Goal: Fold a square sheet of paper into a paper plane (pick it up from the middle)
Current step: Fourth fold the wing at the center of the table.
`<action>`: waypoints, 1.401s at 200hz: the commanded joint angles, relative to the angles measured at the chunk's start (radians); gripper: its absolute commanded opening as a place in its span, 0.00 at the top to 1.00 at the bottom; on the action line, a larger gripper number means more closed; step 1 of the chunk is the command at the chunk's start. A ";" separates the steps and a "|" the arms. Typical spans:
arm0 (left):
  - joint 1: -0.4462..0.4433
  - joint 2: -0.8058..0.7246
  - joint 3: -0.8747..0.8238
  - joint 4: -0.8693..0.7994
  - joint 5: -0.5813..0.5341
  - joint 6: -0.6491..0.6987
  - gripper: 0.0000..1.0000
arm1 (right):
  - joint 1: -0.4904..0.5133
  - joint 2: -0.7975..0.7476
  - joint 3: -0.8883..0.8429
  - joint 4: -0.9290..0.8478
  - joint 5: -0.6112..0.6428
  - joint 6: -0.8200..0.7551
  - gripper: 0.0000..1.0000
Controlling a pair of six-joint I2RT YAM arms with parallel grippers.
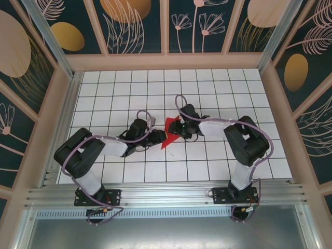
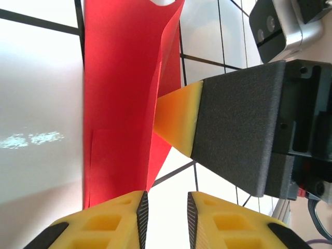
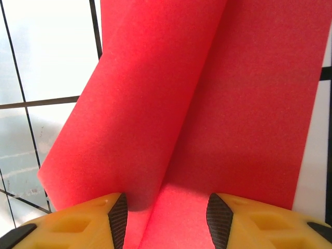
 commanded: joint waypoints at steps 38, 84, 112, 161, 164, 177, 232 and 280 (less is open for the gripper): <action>-0.023 -0.054 -0.002 -0.143 -0.078 0.082 0.68 | -0.001 0.112 -0.005 -0.174 0.120 0.029 0.46; -0.057 -0.035 0.047 -0.247 -0.150 0.131 0.68 | 0.001 0.134 0.009 -0.201 0.125 0.052 0.44; -0.062 -0.020 0.063 -0.269 -0.155 0.142 0.72 | 0.002 0.141 0.015 -0.217 0.133 0.060 0.44; -0.067 -0.001 0.065 -0.262 -0.124 0.148 0.76 | 0.002 0.152 0.023 -0.236 0.146 0.072 0.44; -0.068 0.001 0.065 -0.262 -0.123 0.148 0.76 | 0.002 0.153 0.023 -0.236 0.146 0.073 0.44; -0.073 0.001 0.065 -0.262 -0.121 0.149 0.76 | 0.002 0.152 0.023 -0.238 0.148 0.074 0.44; -0.078 0.007 0.068 -0.297 -0.150 0.153 0.85 | 0.002 0.154 0.023 -0.240 0.151 0.077 0.44; -0.079 0.007 0.065 -0.306 -0.155 0.144 0.90 | 0.002 0.156 0.022 -0.243 0.154 0.079 0.44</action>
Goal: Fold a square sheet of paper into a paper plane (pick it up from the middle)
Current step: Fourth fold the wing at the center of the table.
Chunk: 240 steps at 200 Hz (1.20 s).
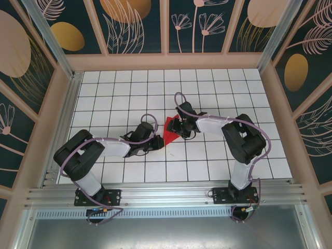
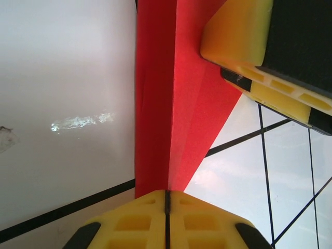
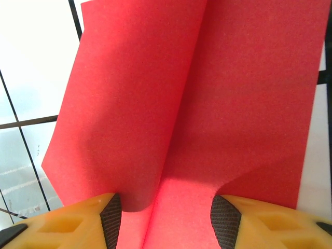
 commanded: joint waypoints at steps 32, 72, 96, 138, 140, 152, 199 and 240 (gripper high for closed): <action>-0.006 0.004 0.011 -0.040 -0.007 0.007 0.81 | -0.006 0.114 -0.060 -0.148 0.126 0.003 0.44; -0.010 0.002 -0.003 -0.037 0.005 0.004 0.85 | -0.005 0.115 -0.059 -0.147 0.126 0.004 0.44; -0.010 0.005 -0.006 -0.042 -0.005 0.005 0.87 | -0.005 0.115 -0.060 -0.148 0.128 0.004 0.44; -0.011 -0.001 -0.002 -0.059 -0.027 0.012 0.96 | -0.006 0.118 -0.061 -0.148 0.128 0.003 0.44; -0.010 -0.002 -0.002 -0.059 -0.027 0.013 0.96 | -0.005 0.118 -0.060 -0.148 0.128 0.004 0.44; -0.010 -0.007 -0.004 -0.058 -0.028 0.012 0.94 | -0.006 0.119 -0.063 -0.148 0.129 0.004 0.44; -0.009 -0.060 -0.028 -0.016 -0.033 -0.020 0.78 | -0.005 0.129 -0.059 -0.161 0.146 0.003 0.44; 0.019 -0.132 -0.083 0.061 -0.035 -0.097 0.70 | 0.008 0.156 -0.038 -0.198 0.195 0.002 0.44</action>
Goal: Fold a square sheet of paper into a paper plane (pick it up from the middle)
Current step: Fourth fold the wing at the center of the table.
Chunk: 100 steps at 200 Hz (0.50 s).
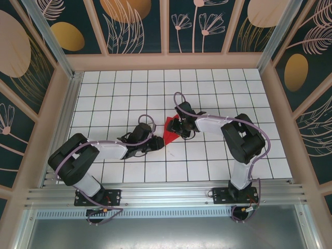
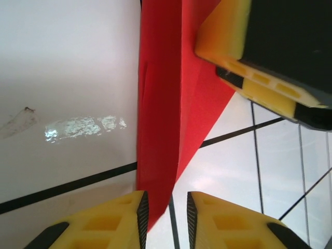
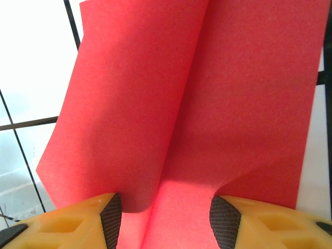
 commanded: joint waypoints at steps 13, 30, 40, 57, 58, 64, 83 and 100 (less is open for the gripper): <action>0.031 -0.070 -0.065 0.112 -0.012 -0.095 0.69 | 0.006 0.150 -0.047 -0.188 0.189 0.000 0.44; 0.032 -0.074 -0.084 0.189 0.015 -0.121 0.69 | 0.015 0.160 -0.032 -0.212 0.217 0.007 0.43; 0.032 -0.063 -0.091 0.246 0.045 -0.135 0.70 | 0.017 0.166 -0.025 -0.222 0.223 0.013 0.43; 0.031 -0.036 -0.094 0.322 0.091 -0.149 0.73 | 0.019 0.174 -0.016 -0.230 0.223 0.026 0.43; 0.031 -0.035 -0.094 0.324 0.092 -0.149 0.73 | 0.019 0.175 -0.016 -0.231 0.223 0.027 0.43; 0.030 -0.023 -0.089 0.333 0.098 -0.149 0.73 | 0.020 0.177 -0.014 -0.234 0.223 0.033 0.43; 0.019 0.006 -0.073 0.345 0.115 -0.131 0.76 | 0.020 0.183 -0.011 -0.241 0.223 0.056 0.44; 0.009 0.030 -0.048 0.319 0.106 -0.107 0.78 | 0.020 0.187 -0.013 -0.235 0.223 0.070 0.44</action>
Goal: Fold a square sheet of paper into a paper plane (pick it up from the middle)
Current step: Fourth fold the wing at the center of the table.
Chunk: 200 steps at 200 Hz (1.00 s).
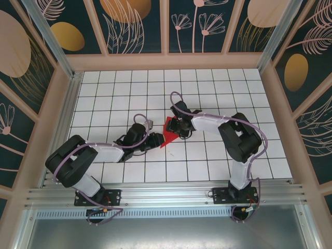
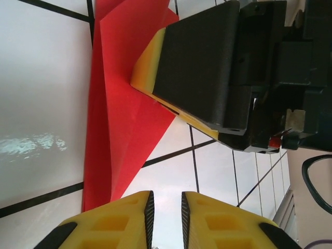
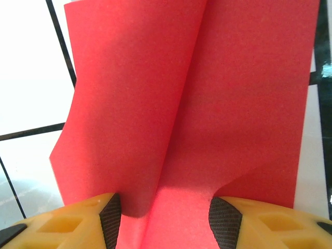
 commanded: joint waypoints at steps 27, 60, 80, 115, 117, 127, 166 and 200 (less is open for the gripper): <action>-0.018 0.069 0.058 0.000 0.009 0.039 0.81 | -0.015 0.154 -0.083 -0.138 0.124 0.046 0.44; -0.019 0.083 0.076 -0.046 -0.026 0.055 0.82 | -0.015 0.158 -0.084 -0.137 0.123 0.046 0.44; -0.019 0.092 0.085 -0.070 -0.046 0.059 0.82 | -0.015 0.160 -0.085 -0.138 0.121 0.048 0.44; -0.020 0.110 0.094 -0.101 -0.053 0.064 0.82 | -0.015 0.164 -0.085 -0.138 0.122 0.049 0.44; -0.020 0.111 0.095 -0.102 -0.053 0.065 0.83 | -0.015 0.163 -0.085 -0.138 0.123 0.049 0.44; -0.019 0.113 0.095 -0.105 -0.055 0.067 0.83 | -0.015 0.163 -0.086 -0.138 0.123 0.050 0.44; -0.019 0.120 0.098 -0.117 -0.070 0.069 0.83 | -0.015 0.165 -0.088 -0.137 0.123 0.049 0.44; -0.019 0.119 0.096 -0.120 -0.082 0.068 0.84 | -0.015 0.166 -0.090 -0.137 0.124 0.049 0.44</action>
